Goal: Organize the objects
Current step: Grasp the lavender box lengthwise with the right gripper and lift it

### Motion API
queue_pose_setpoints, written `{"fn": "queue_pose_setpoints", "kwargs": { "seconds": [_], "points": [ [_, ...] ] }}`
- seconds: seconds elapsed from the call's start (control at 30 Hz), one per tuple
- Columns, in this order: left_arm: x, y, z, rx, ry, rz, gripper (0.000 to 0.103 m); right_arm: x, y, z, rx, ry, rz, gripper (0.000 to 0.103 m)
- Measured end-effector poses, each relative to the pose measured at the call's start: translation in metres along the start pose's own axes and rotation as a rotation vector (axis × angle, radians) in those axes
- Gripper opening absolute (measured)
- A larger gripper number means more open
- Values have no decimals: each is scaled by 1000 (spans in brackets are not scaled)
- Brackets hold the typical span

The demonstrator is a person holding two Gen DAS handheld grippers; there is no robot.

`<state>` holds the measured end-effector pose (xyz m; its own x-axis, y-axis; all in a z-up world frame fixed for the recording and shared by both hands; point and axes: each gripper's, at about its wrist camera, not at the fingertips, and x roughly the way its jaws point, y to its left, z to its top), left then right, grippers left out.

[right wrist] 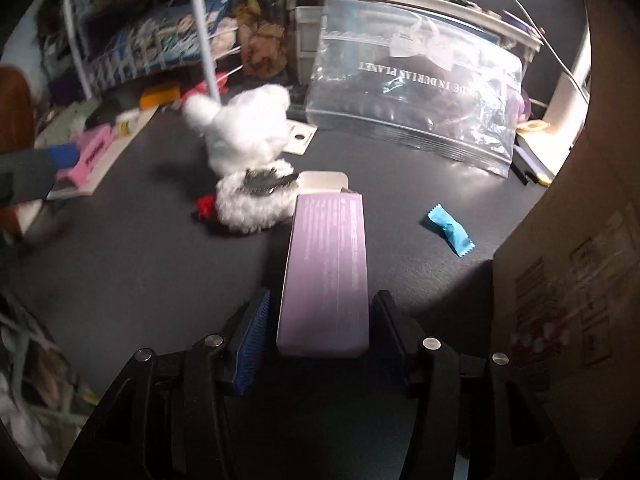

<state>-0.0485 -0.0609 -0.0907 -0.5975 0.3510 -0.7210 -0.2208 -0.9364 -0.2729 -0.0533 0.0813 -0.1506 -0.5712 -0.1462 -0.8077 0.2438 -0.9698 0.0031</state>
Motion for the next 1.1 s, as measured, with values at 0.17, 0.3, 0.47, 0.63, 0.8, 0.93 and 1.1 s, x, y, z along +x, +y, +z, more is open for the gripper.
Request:
{"fn": "queue_pose_setpoints", "kwargs": {
  "seconds": [0.17,0.3,0.47,0.63,0.8,0.93,1.1],
  "points": [
    [4,-6,3,16,17,0,91,-1,0,-3,-4,-83,-70,34],
    [7,-12,7,27,25,-30,91,-10,6,-11,-53,-143,-99,34],
    [7,-24,19,51,22,-66,91,-45,23,-2,-131,-241,-56,33],
    [-5,-36,35,71,-19,-119,91,-80,37,18,-198,-299,33,33],
    [-25,-48,55,76,-73,-177,81,-114,45,35,-252,-342,124,33],
    [-36,-66,69,99,-86,-223,69,-133,41,47,-265,-357,169,33],
    [-40,-99,92,135,-90,-221,63,-154,17,57,-242,-378,184,33]
  ]
}}
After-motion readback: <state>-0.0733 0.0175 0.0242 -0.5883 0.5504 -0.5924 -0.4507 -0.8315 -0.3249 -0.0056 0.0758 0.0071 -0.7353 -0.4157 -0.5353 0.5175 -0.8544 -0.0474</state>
